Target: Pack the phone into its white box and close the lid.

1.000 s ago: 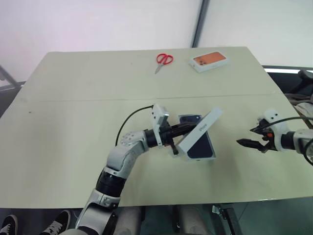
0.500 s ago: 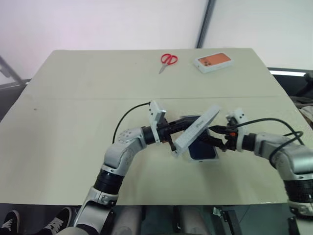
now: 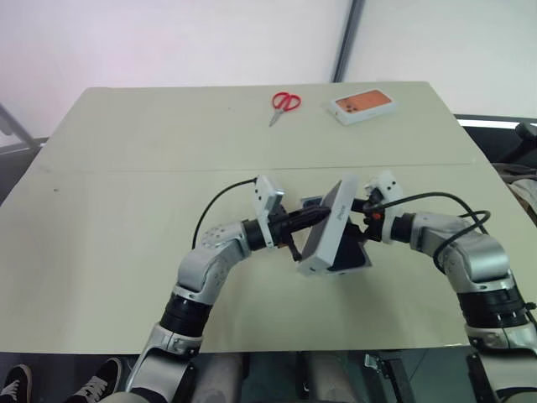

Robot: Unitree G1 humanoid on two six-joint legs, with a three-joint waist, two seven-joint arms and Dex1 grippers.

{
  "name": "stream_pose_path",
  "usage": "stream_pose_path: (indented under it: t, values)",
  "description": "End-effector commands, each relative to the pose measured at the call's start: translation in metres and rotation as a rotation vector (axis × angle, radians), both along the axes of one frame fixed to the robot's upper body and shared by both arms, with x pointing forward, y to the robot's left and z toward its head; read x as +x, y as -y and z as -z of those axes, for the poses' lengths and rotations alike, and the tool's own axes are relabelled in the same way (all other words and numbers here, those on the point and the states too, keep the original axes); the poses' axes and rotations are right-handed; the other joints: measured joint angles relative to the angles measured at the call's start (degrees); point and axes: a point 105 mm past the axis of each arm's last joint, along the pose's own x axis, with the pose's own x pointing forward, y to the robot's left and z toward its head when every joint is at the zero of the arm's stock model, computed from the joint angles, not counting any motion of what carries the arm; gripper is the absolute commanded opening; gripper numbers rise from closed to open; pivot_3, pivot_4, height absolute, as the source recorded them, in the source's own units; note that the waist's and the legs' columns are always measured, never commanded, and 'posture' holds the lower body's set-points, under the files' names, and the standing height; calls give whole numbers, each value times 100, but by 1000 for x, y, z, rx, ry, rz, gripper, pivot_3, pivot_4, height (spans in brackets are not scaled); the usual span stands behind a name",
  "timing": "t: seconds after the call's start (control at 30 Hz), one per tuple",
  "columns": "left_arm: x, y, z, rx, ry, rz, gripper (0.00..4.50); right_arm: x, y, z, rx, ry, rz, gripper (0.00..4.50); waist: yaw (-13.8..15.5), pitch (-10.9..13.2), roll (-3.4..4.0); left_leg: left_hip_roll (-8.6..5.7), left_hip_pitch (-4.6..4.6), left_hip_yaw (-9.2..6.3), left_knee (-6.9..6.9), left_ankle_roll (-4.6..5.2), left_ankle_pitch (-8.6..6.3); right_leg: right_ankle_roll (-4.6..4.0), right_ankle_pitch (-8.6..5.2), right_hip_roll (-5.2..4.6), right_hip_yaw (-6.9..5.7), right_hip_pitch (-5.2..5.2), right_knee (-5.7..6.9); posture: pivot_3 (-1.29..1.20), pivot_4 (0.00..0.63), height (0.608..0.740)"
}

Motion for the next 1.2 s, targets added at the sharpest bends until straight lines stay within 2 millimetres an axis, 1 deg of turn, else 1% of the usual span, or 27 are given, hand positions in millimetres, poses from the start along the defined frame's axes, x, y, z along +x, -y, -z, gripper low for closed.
stream_pose_path:
  t: [0.03,0.13,0.2,0.23,0.3,0.33,0.37,0.43,0.47,0.53,0.57,0.67,0.73,0.77,0.9,0.97,1.03,1.07,1.1,1.17,1.2]
  values:
    - [-5,1,-11,-28,39,10,0,2,-13,-20,23,114,-39,4415,-35,0,0,0,0,0,-1,0,0,1,0,0,0,-1,0,0,150,740]
    - [-6,1,-13,-35,40,8,0,4,-14,-27,64,109,-31,4415,-46,0,0,-1,-1,0,-2,0,0,1,0,-1,0,-3,0,0,150,740]
    - [-6,0,-12,-32,40,7,0,5,-12,-28,65,108,-29,4415,-46,0,0,-1,0,0,-1,0,0,1,1,-1,0,-1,2,0,150,740]
    - [-6,0,-12,-32,38,7,0,2,-13,-20,31,101,-45,4415,-47,0,0,0,0,-1,0,0,0,1,1,-1,0,0,2,0,150,740]
    - [-6,0,-11,-29,38,8,0,13,6,-3,-89,91,46,4415,-47,0,1,-1,0,-1,0,0,0,1,1,-1,0,0,1,0,150,740]
    - [-7,0,-11,-29,36,7,0,21,17,-3,-130,123,105,4415,-47,-1,1,-1,0,0,0,0,0,1,1,-1,0,0,1,0,150,740]
    - [-7,0,-11,-29,36,7,0,26,25,-6,-148,149,145,4415,-42,0,1,-1,1,0,0,0,0,1,1,-1,0,1,1,0,150,740]
    - [-7,1,-10,-30,33,8,0,37,42,-23,-156,221,222,4415,-47,0,2,-3,0,1,1,0,0,1,1,-3,1,0,2,0,150,740]
    - [-7,1,-10,-30,32,8,0,41,49,-28,-159,238,248,4415,-48,1,3,-3,0,3,1,0,0,1,1,-3,2,-1,2,0,150,740]
    - [-7,1,-10,-30,31,9,0,44,64,-35,-208,273,279,4415,-59,0,3,-3,0,5,1,0,0,1,1,-4,5,-4,3,0,150,740]
    - [-7,1,-10,-31,31,9,0,45,68,-37,-230,288,284,4415,-55,0,3,-3,0,6,0,0,0,1,1,-3,5,-4,3,0,150,740]
    - [-6,1,-11,-31,31,10,0,50,89,-51,-224,331,372,4415,-59,0,3,-1,1,4,-2,0,0,2,1,1,3,-2,3,0,150,740]
    - [-5,1,-12,-32,33,7,0,47,91,-60,-155,325,368,4415,-56,0,3,-1,1,4,-4,0,0,2,1,1,3,-3,3,0,150,740]
    - [-4,1,-12,-31,34,5,0,45,91,-61,-159,332,354,4415,-60,0,3,0,1,4,-4,0,0,2,1,1,3,-3,2,0,150,740]
    - [-3,-5,-12,-22,38,-3,0,33,82,-53,-150,316,274,4415,-57,0,3,-1,1,4,-3,0,0,2,1,0,4,-2,3,0,150,740]
    - [-3,-11,-12,-6,44,-11,0,24,74,-51,-121,306,217,4415,-61,0,3,-1,1,4,-3,0,0,3,2,1,4,-1,3,0,150,740]
    - [-6,-22,-12,21,52,-18,0,11,62,-49,-70,277,133,4415,-65,0,3,-1,1,4,-2,0,0,3,2,0,4,-3,7,0,150,740]
    - [-7,-29,-11,34,48,-26,0,5,59,-48,-62,260,108,3890,-74,0,4,1,1,3,-2,0,0,3,2,1,4,-3,8,0,150,740]
    - [-7,-36,-9,49,46,-36,0,1,57,-45,-72,248,93,3546,-79,0,5,2,2,3,-3,0,0,3,2,1,5,-3,8,0,150,740]
    - [-8,-51,-3,85,32,-65,0,-5,53,-37,-107,238,84,2546,-77,-1,6,3,4,4,-3,0,0,3,2,2,5,-4,10,0,150,740]
    - [-9,-55,-1,95,27,-73,0,-6,52,-35,-113,236,82,1997,-73,-1,6,3,5,3,-3,0,0,3,1,2,5,-3,11,0,150,740]
